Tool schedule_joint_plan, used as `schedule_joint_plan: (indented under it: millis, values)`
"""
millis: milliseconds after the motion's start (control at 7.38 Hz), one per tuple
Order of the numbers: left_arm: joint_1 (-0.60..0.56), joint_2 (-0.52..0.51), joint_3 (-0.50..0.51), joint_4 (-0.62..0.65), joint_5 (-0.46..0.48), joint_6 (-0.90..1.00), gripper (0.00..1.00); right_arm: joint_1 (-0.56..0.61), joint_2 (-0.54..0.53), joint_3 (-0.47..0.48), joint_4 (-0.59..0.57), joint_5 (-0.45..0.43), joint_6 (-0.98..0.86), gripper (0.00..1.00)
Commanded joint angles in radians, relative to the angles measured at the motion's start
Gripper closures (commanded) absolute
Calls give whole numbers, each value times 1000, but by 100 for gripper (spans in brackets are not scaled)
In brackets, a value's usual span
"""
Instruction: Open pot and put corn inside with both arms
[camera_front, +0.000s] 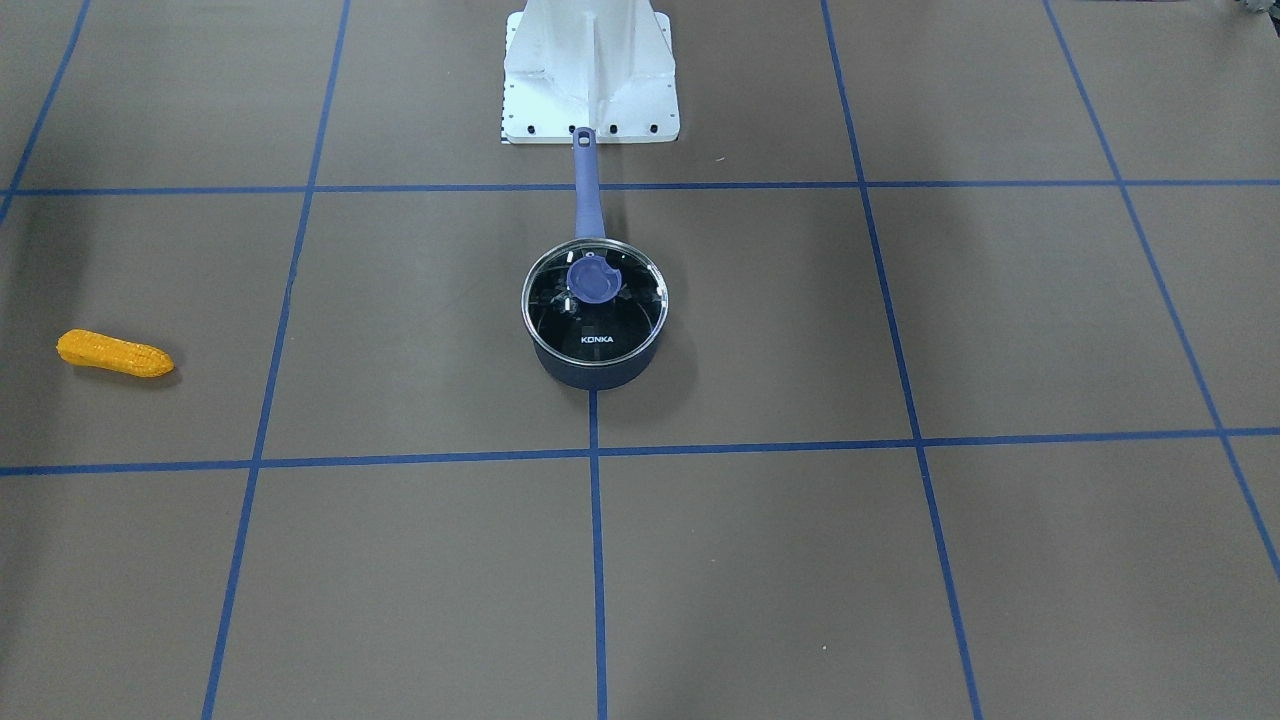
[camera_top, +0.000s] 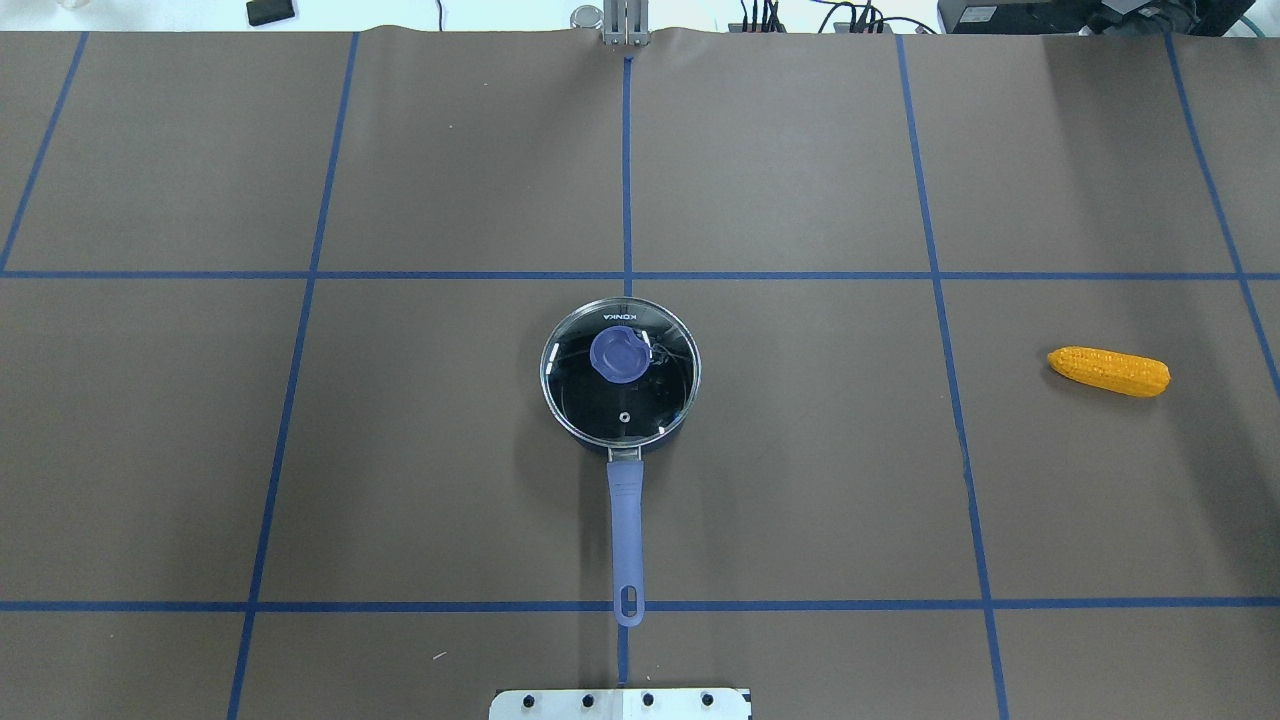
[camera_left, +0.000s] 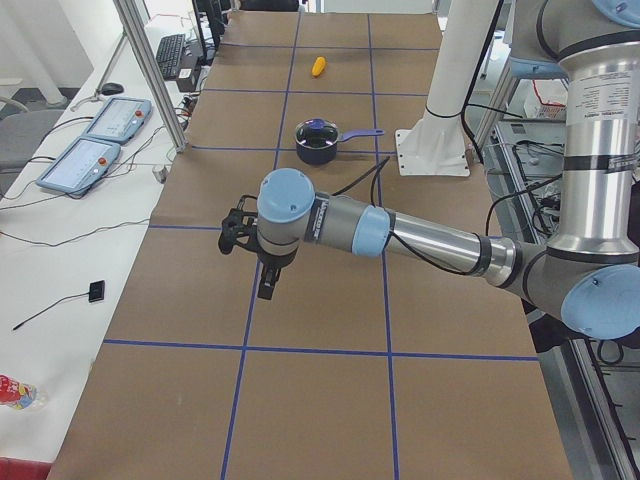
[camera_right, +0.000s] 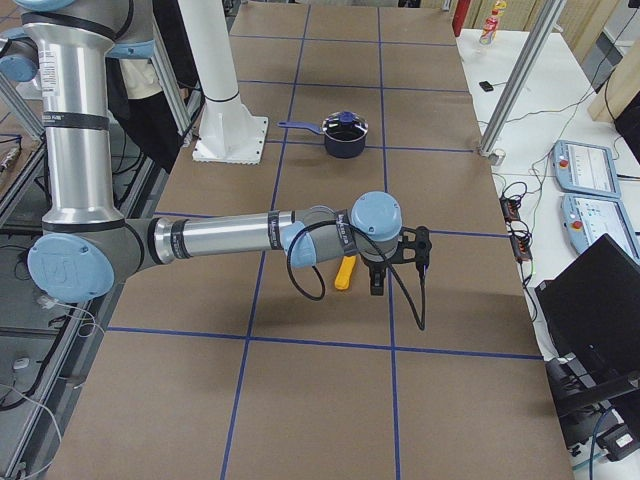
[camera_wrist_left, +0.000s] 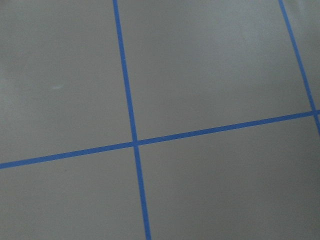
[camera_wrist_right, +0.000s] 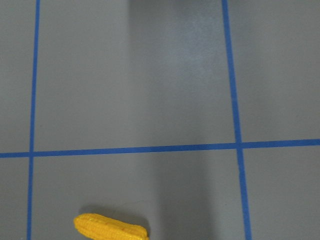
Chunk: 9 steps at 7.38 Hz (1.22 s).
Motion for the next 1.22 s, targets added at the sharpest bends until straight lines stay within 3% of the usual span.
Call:
schedule_joint_plan:
  millis: [0, 271, 542, 678, 949, 1085]
  values:
    - [182, -28, -155, 1, 15, -305, 2, -162, 49, 24, 112, -143, 40, 1]
    - [322, -124, -194, 3, 32, -523, 2, -263, 75, 39, 125, -242, -2, 1]
    - [510, -208, -268, 22, 131, -811, 2, -356, 69, 48, 125, -329, -136, 9]
    - [588, -314, -282, 121, 176, -897, 2, -371, 64, 48, 126, -341, -141, 0]
    - [737, -582, -291, 453, 326, -976, 2, -441, 46, 41, 129, -379, -141, 0]
    - [817, -633, -280, 487, 393, -1040, 2, -500, 43, 39, 135, -433, -139, 0]
